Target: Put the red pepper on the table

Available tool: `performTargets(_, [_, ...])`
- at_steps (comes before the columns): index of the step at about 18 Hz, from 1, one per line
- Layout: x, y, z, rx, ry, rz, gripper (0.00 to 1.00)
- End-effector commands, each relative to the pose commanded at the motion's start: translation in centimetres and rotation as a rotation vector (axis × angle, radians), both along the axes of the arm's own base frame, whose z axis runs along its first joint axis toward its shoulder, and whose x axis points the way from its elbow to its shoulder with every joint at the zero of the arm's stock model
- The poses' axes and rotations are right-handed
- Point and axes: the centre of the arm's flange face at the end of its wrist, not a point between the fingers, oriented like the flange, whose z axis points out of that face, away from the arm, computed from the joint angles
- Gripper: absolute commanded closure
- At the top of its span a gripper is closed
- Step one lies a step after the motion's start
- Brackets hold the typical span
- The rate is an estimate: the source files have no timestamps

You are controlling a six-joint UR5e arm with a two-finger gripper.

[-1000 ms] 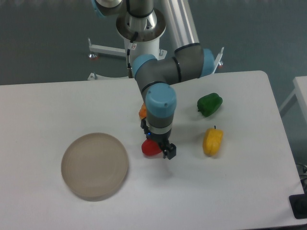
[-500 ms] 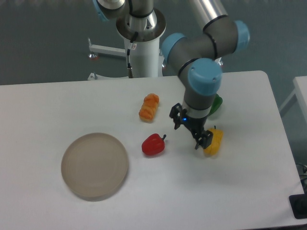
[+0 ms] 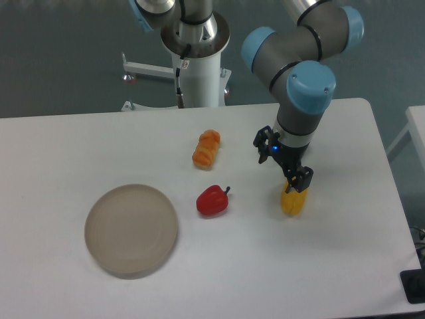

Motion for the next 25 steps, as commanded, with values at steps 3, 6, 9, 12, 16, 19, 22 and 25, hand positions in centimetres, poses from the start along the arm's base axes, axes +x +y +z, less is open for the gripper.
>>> performTargets(3, [-1.5,-1.7,1.5,-0.02,-0.013,-0.078,0.0])
performTargets(6, [-2.1,-2.5,2.2,-0.015,-0.004,-0.073,0.0])
performTargets(9, [-2.0,-2.4,2.2,-0.015,-0.004,-0.075,0.0])
performTargets(12, [-2.0,-2.5,2.1,-0.015,-0.004,-0.075,0.0])
performTargets(16, [-2.0,-2.7,1.5,-0.045,0.007,-0.078,0.0])
performTargets(19, [-1.9,-2.6,1.4,-0.048,0.011,-0.079,0.0])
performTargets(22, [-1.9,-2.6,1.2,-0.051,0.007,-0.079,0.0])
performTargets(25, [-1.9,-2.5,1.2,-0.051,0.01,-0.081,0.0])
